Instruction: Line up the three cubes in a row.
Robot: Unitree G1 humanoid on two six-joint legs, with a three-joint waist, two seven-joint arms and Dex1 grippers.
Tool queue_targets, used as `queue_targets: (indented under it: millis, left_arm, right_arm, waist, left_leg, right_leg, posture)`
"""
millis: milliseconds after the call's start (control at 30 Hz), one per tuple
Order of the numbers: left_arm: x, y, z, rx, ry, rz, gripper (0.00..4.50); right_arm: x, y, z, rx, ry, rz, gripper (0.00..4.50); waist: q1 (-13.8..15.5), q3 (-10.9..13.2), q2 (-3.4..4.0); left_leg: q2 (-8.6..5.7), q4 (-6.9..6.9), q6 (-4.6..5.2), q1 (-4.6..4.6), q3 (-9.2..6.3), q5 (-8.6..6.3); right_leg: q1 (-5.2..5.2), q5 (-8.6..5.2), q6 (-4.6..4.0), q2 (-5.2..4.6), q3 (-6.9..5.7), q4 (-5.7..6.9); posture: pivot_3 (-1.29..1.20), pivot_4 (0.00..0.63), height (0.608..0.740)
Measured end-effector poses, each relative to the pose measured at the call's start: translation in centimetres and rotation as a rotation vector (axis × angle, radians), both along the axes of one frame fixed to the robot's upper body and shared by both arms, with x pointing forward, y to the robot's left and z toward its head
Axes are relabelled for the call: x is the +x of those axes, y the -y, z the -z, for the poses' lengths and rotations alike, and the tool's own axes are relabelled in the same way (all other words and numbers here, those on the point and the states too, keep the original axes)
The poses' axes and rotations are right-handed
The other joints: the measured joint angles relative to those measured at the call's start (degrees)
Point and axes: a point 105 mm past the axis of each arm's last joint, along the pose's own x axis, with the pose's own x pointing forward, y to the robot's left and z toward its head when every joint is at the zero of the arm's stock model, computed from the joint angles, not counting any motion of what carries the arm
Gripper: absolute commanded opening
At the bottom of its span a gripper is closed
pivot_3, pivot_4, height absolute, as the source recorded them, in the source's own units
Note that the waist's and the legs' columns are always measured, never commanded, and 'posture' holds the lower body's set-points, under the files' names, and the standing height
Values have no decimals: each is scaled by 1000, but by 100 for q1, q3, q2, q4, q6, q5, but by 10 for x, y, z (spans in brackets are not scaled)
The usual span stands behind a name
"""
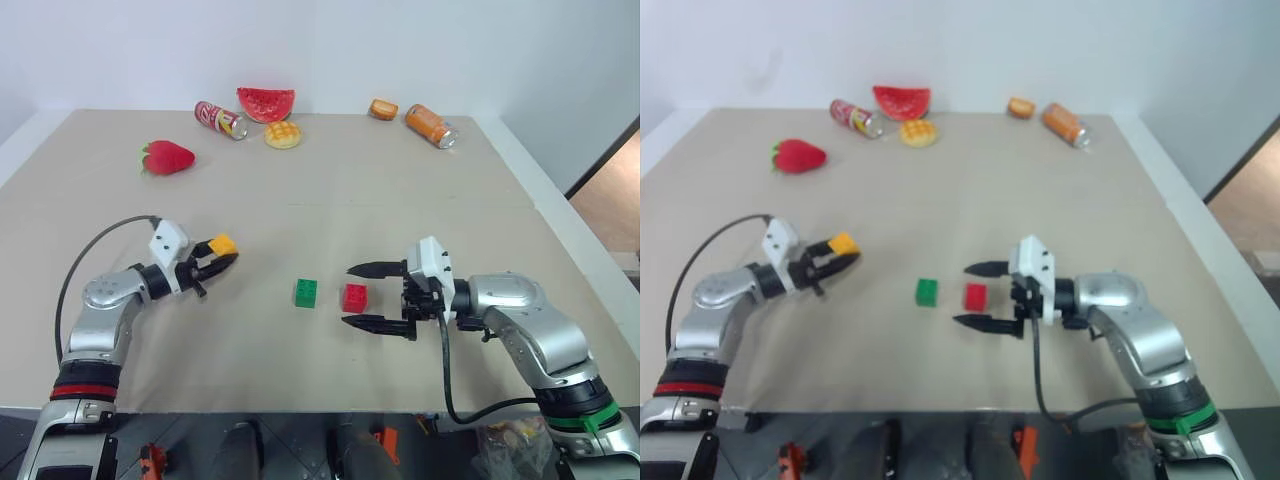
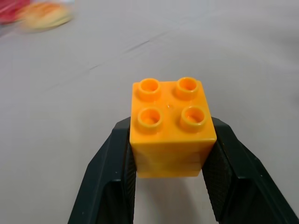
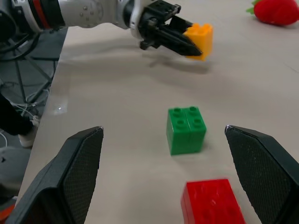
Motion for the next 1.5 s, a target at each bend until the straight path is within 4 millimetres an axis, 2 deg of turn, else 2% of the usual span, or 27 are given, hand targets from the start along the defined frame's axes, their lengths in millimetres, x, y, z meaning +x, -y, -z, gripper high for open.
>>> queue_targets:
  millis: [133,233,400,767,1367,1433,1500]
  left_arm:
    - [-21,11,17,139,-49,269,1332]
    - [-25,15,28,164,-106,349,1332]
    - [-24,20,29,230,-74,445,1332]
    - [0,34,26,255,-68,499,1332]
    - [2,49,27,213,-89,547,1332]
    - [2,49,27,207,-98,550,2361]
    - [1,49,28,203,-114,554,2852]
  right_arm:
    - [0,14,-14,4,13,21,4325]
    - [-1,15,-17,-1,26,22,4325]
    - [-2,15,-17,-1,25,22,4325]
    - [-3,14,-17,-1,27,20,4325]
    - [-2,14,-18,2,31,32,4325]
    - [-2,14,-19,2,33,32,4325]
    - [-2,14,-19,3,35,31,4325]
  waist:
    - [7,0,1]
    - [10,0,0]
    - [11,0,0]
    - [28,0,0]
    - [18,0,0]
    - [16,0,0]
    - [15,0,0]
  left_leg:
    - [-1,0,1,0,1,0]
    - [-1,3,1,-9,1,0]
    - [-1,2,5,-10,0,-2]
    - [-7,37,25,-14,1,11]
    - [-10,25,27,-27,-5,9]
    - [-10,25,27,-27,-5,9]
    - [-9,25,27,-27,-5,9]
  right_leg:
    - [0,-1,-1,-1,3,-1]
    - [-4,-3,2,-1,4,-2]
    - [-4,-7,5,1,4,-1]
    - [10,16,6,-8,3,-2]
    - [3,5,20,-2,1,-1]
    - [2,5,20,-2,2,-1]
    - [2,5,20,-1,1,-1]
  posture:
    - [0,150,740]
    - [0,150,740]
    - [0,150,740]
    - [0,150,740]
    - [0,150,740]
    - [0,150,740]
    - [0,150,740]
